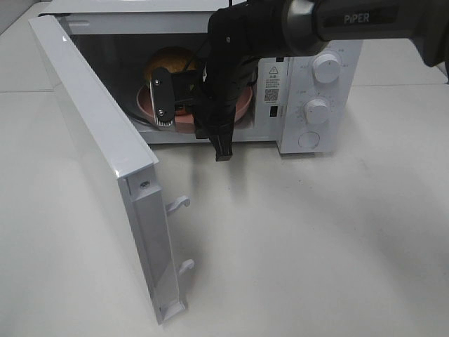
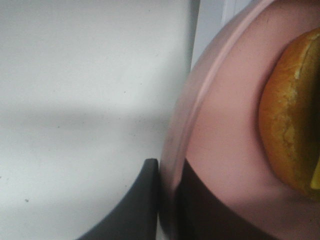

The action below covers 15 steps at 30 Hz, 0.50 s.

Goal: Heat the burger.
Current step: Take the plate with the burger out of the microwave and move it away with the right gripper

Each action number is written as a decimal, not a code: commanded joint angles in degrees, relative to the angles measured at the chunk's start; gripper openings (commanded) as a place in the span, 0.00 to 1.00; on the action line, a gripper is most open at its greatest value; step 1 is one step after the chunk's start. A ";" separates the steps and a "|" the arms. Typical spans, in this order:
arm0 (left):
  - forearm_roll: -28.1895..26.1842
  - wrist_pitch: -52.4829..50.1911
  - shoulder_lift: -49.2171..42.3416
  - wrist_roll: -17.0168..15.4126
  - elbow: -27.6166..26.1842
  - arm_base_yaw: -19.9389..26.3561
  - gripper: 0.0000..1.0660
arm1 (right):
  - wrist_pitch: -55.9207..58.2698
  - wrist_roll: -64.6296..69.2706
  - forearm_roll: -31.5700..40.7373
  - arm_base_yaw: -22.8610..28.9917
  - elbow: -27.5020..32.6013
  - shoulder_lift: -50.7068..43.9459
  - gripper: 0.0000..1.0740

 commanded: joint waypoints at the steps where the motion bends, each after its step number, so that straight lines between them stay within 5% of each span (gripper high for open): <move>1: 0.06 0.06 -0.86 0.00 0.00 0.11 0.92 | 0.40 -2.23 -0.23 -0.11 0.86 -1.78 0.00; 15: 0.06 0.06 -0.86 0.00 0.00 0.11 0.92 | -10.54 -4.98 -3.72 -0.23 14.04 -10.66 0.00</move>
